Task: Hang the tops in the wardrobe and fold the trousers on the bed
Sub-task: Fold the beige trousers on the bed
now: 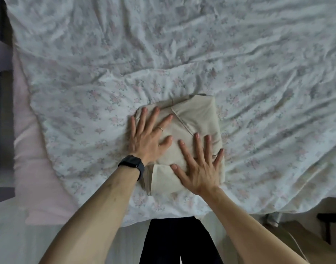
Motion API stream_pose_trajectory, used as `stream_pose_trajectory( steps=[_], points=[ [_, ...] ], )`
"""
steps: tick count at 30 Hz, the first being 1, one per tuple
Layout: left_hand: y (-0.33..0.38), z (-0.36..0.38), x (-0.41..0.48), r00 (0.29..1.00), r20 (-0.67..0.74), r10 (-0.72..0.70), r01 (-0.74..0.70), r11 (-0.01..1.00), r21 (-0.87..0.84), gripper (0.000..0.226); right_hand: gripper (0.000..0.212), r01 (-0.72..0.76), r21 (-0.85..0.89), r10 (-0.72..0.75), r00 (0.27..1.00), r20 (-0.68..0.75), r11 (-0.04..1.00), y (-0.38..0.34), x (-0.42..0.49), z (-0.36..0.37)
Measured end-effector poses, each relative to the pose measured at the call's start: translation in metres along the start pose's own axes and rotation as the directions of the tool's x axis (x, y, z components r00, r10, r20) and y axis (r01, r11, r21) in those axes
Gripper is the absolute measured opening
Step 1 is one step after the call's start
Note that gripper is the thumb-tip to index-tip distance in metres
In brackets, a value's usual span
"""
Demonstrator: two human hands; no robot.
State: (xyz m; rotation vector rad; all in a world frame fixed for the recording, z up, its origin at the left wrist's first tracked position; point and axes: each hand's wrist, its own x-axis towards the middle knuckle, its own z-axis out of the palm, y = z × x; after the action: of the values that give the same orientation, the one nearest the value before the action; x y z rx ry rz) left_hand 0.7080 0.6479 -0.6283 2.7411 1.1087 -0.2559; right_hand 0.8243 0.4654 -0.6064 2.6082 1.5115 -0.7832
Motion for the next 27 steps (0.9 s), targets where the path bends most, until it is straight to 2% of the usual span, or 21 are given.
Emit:
stream_pose_trajectory(
  steps=[2, 4, 7, 9, 11, 14, 18, 21, 23, 24, 25, 26, 27],
  points=[
    [0.002, -0.007, 0.000, 1.000, 0.024, 0.003, -0.002, 1.000, -0.026, 0.072, 0.073, 0.008, 0.060, -0.010, 1.000, 0.019, 0.998, 0.003, -0.002, -0.012],
    [0.007, -0.018, -0.008, 0.999, 0.032, 0.008, -0.006, 0.998, -0.059, 0.071, 0.066, -0.025, 0.149, 0.031, 0.999, -0.035, 0.988, 0.008, -0.006, -0.032],
    [0.024, -0.047, -0.027, 0.995, -0.084, -0.045, 0.034, 0.991, -0.130, 0.071, 0.057, -0.041, 0.199, 0.083, 0.974, -0.209, 0.979, 0.008, 0.020, -0.060],
    [0.047, -0.062, -0.050, 0.988, -0.155, -0.021, -0.005, 0.986, -0.167, 0.070, 0.055, 0.021, 0.141, 0.013, 0.972, -0.235, 0.990, 0.002, 0.050, -0.074],
    [0.064, -0.056, -0.073, 0.987, -0.156, 0.037, -0.061, 0.986, -0.158, 0.071, 0.057, 0.035, 0.069, -0.023, 0.987, -0.157, 0.997, 0.002, 0.077, -0.080],
    [0.041, -0.026, -0.084, 0.988, -0.101, 0.115, -0.123, 0.989, -0.079, 0.069, 0.066, -0.064, 0.042, 0.064, 0.998, 0.000, 0.997, 0.017, 0.101, -0.072],
    [0.019, -0.004, -0.069, 0.990, -0.019, 0.141, -0.142, 0.988, -0.059, 0.069, 0.070, -0.086, 0.015, 0.085, 0.994, 0.071, 0.996, 0.023, 0.120, -0.065],
    [0.027, -0.012, -0.075, 0.989, -0.066, 0.132, -0.141, 0.977, -0.159, 0.068, 0.072, -0.095, 0.102, 0.089, 0.994, 0.060, 0.990, 0.022, 0.110, -0.069],
    [0.026, -0.024, -0.085, 0.991, -0.133, -0.009, -0.026, 0.965, -0.261, 0.070, 0.075, -0.115, 0.275, 0.132, 0.990, -0.042, 0.954, 0.024, 0.080, -0.074],
    [0.025, -0.030, -0.088, 0.975, -0.159, -0.154, 0.091, 0.934, -0.346, 0.073, 0.078, -0.135, 0.390, 0.186, 0.978, -0.097, 0.911, 0.025, 0.063, -0.075],
    [0.024, -0.040, -0.088, 0.937, -0.134, -0.324, 0.227, 0.852, -0.471, 0.077, 0.079, -0.171, 0.504, 0.260, 0.959, -0.111, 0.846, 0.026, 0.046, -0.077],
    [0.026, -0.052, -0.086, 0.884, -0.023, -0.466, 0.351, 0.697, -0.626, 0.081, 0.079, -0.219, 0.597, 0.330, 0.940, -0.081, 0.772, 0.029, 0.029, -0.078],
    [0.028, -0.062, -0.082, 0.828, 0.125, -0.547, 0.443, 0.500, -0.744, 0.083, 0.078, -0.262, 0.656, 0.379, 0.924, -0.040, 0.708, 0.032, 0.016, -0.077]
  ],
)
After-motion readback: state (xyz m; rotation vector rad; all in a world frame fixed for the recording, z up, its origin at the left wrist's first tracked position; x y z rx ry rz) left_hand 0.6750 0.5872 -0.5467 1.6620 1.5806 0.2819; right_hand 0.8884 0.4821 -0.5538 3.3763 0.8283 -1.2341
